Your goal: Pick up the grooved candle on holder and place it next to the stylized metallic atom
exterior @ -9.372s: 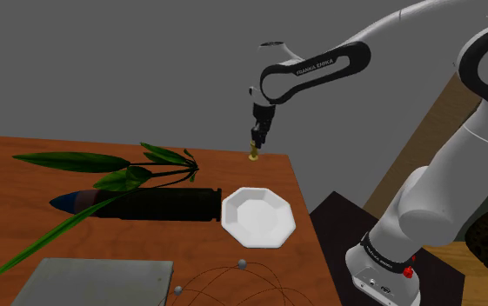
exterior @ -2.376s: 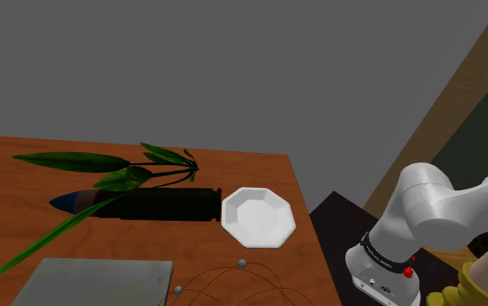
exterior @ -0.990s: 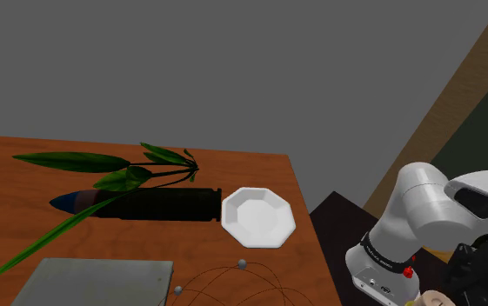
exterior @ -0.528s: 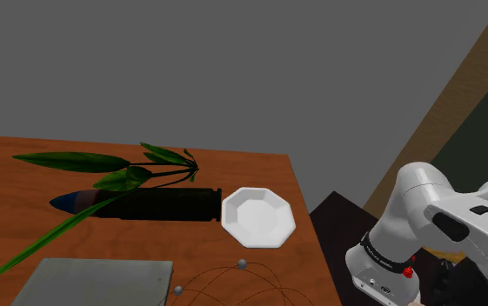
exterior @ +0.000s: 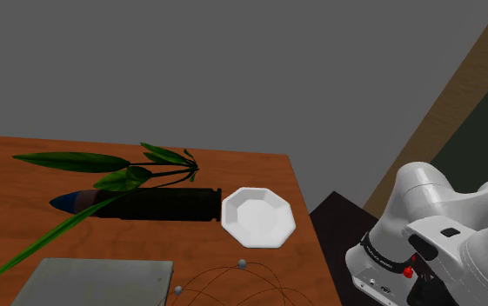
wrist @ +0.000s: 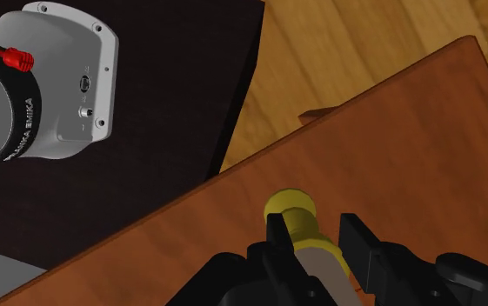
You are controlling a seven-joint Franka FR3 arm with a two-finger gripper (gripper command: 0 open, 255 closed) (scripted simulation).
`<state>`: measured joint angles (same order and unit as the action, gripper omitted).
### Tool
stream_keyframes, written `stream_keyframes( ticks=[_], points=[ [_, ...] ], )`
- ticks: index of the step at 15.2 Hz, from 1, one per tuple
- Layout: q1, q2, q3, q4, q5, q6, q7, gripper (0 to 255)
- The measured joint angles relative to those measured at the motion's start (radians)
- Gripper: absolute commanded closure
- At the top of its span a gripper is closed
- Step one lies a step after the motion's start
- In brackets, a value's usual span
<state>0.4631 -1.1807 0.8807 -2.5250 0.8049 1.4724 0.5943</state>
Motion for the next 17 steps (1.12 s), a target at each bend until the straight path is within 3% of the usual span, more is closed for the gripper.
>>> stream_keyframes(
  ticks=[17],
  points=[
    [0.027,-0.008,0.194,-0.150,0.171,0.165,-0.027,255]
  ],
)
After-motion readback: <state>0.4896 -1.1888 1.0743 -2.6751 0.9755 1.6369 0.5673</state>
